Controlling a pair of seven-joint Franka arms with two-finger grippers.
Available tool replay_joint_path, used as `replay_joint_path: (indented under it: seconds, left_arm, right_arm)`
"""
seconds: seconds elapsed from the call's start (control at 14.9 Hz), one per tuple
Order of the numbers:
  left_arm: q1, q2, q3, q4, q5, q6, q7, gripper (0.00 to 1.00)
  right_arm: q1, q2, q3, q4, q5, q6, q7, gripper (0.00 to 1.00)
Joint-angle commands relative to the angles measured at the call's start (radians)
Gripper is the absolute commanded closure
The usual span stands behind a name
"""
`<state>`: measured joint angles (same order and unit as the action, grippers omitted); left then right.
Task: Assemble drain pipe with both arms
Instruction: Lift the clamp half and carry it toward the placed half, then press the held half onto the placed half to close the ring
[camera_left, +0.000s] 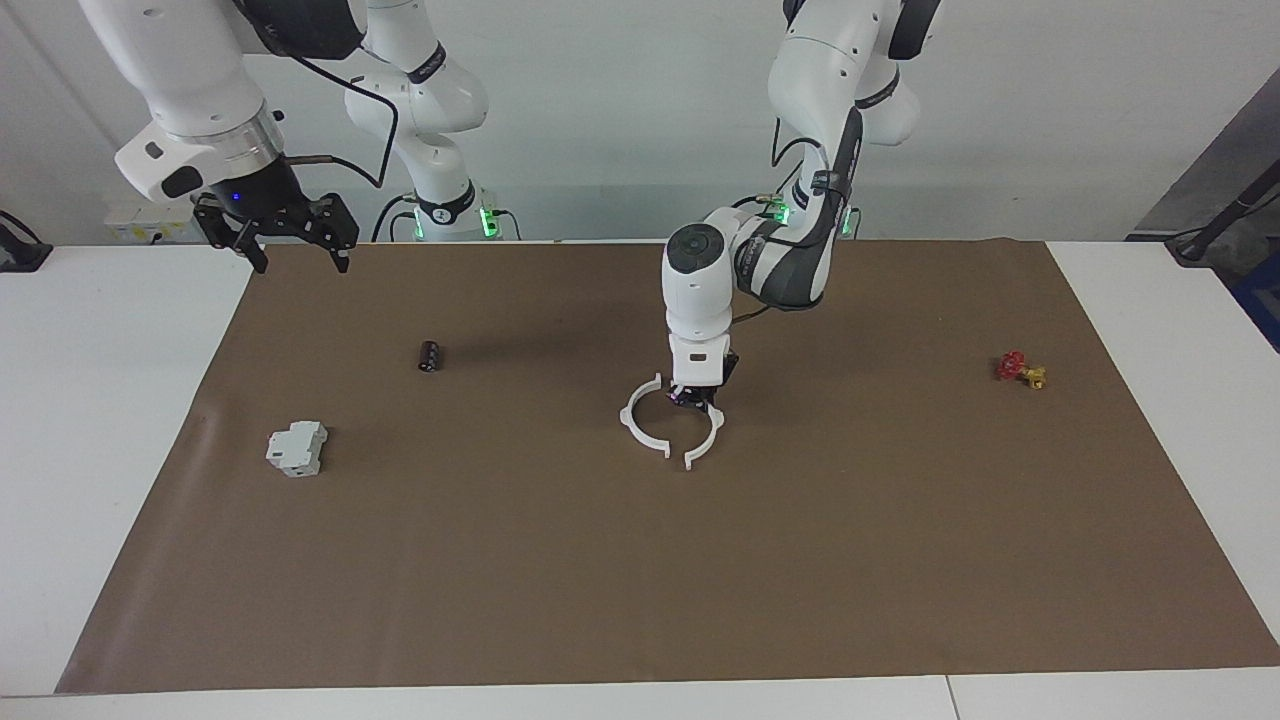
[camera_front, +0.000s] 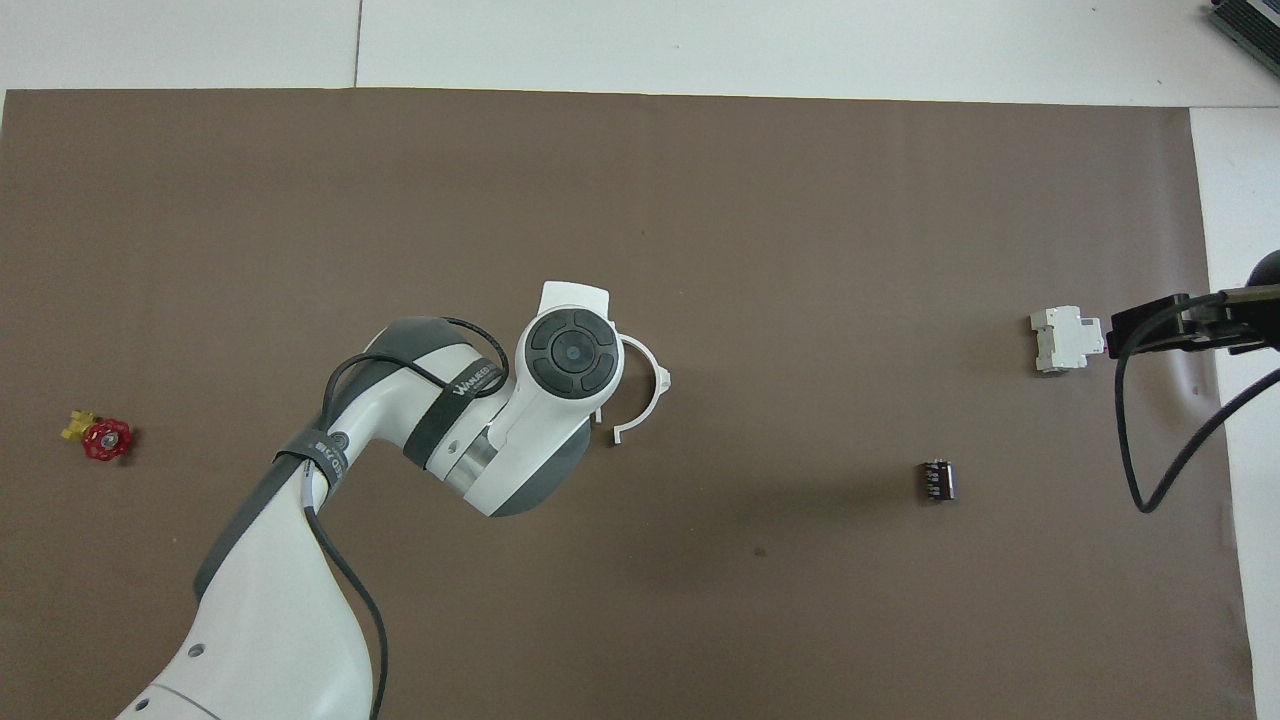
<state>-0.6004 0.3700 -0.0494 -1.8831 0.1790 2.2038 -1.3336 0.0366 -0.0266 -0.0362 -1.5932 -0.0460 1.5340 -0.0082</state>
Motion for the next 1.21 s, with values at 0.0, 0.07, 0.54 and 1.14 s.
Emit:
replay_joint_path:
  seconds: [0.0,0.07,0.54,1.14]
  left_arm:
    - [-0.031,-0.052,0.013,-0.077,0.025,0.011,0.001,1.00]
    - [-0.042,-0.054,0.013,-0.079,0.025,0.011,0.001,1.00]
    - [-0.068,-0.060,0.016,-0.148,0.025,0.155,-0.058,1.00]
    - [-0.059,-0.059,0.016,-0.149,0.025,0.180,-0.058,1.00]
  right_arm:
    - [-0.012,-0.001,0.002,0.007,0.009,-0.009,-0.030,0.00]
    - [-0.012,-0.001,0.002,0.007,0.009,-0.009,-0.030,0.00]
    - [-0.012,-0.001,0.002,0.007,0.009,-0.009,-0.030,0.00]
    - [-0.012,-0.001,0.002,0.007,0.009,-0.009,-0.030,0.00]
